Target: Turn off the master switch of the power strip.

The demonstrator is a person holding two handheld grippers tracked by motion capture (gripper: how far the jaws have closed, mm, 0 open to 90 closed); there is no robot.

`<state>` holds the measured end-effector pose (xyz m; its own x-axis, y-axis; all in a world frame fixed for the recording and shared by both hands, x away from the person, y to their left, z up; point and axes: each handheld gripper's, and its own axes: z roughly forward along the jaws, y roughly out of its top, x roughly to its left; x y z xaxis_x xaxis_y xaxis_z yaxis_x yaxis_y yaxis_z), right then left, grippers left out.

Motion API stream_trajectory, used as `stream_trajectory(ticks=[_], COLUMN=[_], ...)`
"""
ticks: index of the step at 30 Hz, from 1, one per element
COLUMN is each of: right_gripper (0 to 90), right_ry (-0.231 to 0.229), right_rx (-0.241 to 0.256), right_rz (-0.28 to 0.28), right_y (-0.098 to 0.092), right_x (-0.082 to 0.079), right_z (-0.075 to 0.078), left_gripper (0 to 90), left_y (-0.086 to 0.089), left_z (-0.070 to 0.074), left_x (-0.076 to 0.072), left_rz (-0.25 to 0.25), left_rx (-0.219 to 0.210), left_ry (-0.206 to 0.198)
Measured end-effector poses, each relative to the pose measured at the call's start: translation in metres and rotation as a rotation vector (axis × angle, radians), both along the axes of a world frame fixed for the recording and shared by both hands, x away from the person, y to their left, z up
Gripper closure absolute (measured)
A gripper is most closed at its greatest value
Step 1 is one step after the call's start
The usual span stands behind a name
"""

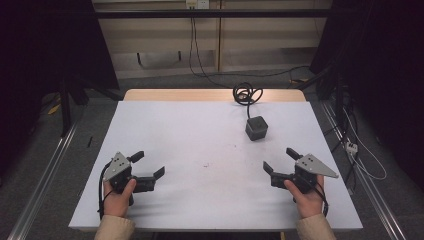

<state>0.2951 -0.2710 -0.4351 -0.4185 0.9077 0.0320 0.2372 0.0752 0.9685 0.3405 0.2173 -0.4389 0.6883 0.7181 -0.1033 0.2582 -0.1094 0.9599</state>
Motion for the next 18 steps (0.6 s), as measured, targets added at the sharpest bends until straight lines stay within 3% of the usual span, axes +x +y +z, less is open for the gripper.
stream_trajectory(ticks=[18], right_gripper=[7.7], right_ry=[0.030], right_rx=[-0.020], right_rz=[-0.003], right_y=[0.006], right_x=[0.022], right_z=[0.001], left_gripper=[2.6], left_y=[0.003], left_z=[0.001], left_x=[-0.003], left_rz=[0.002], left_rx=[-0.010], left_ry=[-0.003])
